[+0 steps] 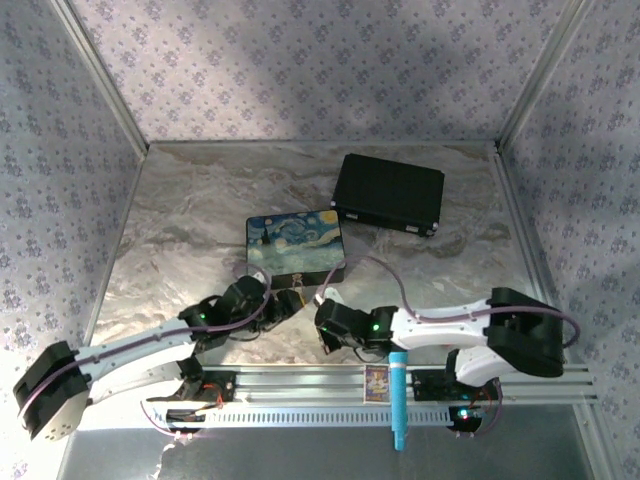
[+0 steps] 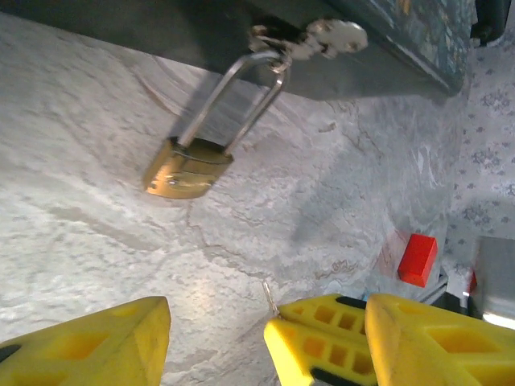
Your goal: Unlock a padlock with a key
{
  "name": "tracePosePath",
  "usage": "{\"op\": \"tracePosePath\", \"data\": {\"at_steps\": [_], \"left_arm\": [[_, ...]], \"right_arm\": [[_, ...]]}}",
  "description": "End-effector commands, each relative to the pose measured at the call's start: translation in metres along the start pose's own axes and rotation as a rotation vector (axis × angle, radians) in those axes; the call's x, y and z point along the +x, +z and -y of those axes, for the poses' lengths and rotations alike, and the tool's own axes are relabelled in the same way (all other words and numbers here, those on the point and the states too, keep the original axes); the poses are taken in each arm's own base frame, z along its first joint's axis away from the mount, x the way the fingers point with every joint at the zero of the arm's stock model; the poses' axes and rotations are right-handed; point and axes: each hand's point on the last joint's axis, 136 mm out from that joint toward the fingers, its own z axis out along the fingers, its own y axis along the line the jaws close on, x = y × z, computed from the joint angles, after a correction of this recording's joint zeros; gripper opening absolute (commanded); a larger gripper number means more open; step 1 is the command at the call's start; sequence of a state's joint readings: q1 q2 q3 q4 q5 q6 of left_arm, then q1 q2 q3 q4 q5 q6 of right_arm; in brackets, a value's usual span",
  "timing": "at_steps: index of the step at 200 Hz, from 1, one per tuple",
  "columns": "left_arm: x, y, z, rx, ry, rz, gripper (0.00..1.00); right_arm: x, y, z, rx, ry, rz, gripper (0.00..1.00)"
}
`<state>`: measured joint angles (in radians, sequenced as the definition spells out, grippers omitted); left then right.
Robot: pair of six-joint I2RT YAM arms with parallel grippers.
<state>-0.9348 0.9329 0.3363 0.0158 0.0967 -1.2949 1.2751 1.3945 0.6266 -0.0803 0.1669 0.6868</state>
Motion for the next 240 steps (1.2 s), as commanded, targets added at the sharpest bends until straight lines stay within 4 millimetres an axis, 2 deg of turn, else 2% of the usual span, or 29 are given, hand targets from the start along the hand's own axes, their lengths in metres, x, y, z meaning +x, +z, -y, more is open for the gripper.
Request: {"op": "tracePosePath", "data": {"at_steps": [1,43,56,67,99,134,155,169,179,186,204,206,219,233,240], "left_arm": [[-0.004,0.004,0.035,0.099,-0.034,0.011,0.64],[0.014,0.019,0.055,0.099,-0.012,-0.049,0.6],[0.016,0.022,0.059,0.102,-0.014,-0.056,0.54],[0.017,0.024,0.058,0.097,-0.033,-0.059,0.45],[0.017,0.027,0.056,0.094,-0.07,-0.056,0.27],[0.019,0.029,0.059,0.1,-0.067,-0.06,0.17],[0.019,0.029,0.056,0.084,-0.063,-0.062,0.05],[0.02,0.029,0.055,0.081,-0.058,-0.063,0.01],[0.02,0.028,0.056,0.089,-0.052,-0.063,0.0],[0.02,0.028,0.058,0.096,-0.045,-0.062,0.0],[0.014,0.022,0.063,0.124,-0.029,-0.031,0.0],[0.013,0.021,0.063,0.127,-0.025,-0.025,0.0],[0.005,0.013,0.064,0.133,0.003,0.022,0.0],[-0.006,0.004,0.069,0.166,0.052,0.066,0.0],[-0.01,-0.001,0.074,0.193,0.073,0.078,0.0]], "right_arm": [[-0.017,-0.017,-0.015,-0.093,-0.102,0.085,0.0],[-0.032,-0.041,-0.016,-0.148,-0.12,0.189,0.0],[-0.036,-0.048,-0.017,-0.175,-0.12,0.224,0.0],[-0.038,-0.05,-0.014,-0.171,-0.114,0.241,0.0],[-0.043,-0.052,-0.01,-0.176,-0.086,0.273,0.0],[-0.05,-0.05,-0.012,-0.195,-0.066,0.285,0.0],[-0.052,-0.048,-0.012,-0.219,-0.036,0.29,0.0],[-0.053,-0.047,-0.013,-0.244,-0.018,0.294,0.01],[-0.055,-0.047,-0.013,-0.255,-0.002,0.295,0.07],[-0.056,-0.048,-0.013,-0.266,0.01,0.299,0.16],[-0.06,-0.054,-0.009,-0.305,0.05,0.331,0.48],[-0.061,-0.055,-0.009,-0.308,0.052,0.336,0.48],[-0.065,-0.064,-0.003,-0.332,0.106,0.37,0.77],[-0.072,-0.077,0.0,-0.391,0.167,0.404,0.91],[-0.075,-0.084,-0.001,-0.429,0.181,0.42,0.93]]}}
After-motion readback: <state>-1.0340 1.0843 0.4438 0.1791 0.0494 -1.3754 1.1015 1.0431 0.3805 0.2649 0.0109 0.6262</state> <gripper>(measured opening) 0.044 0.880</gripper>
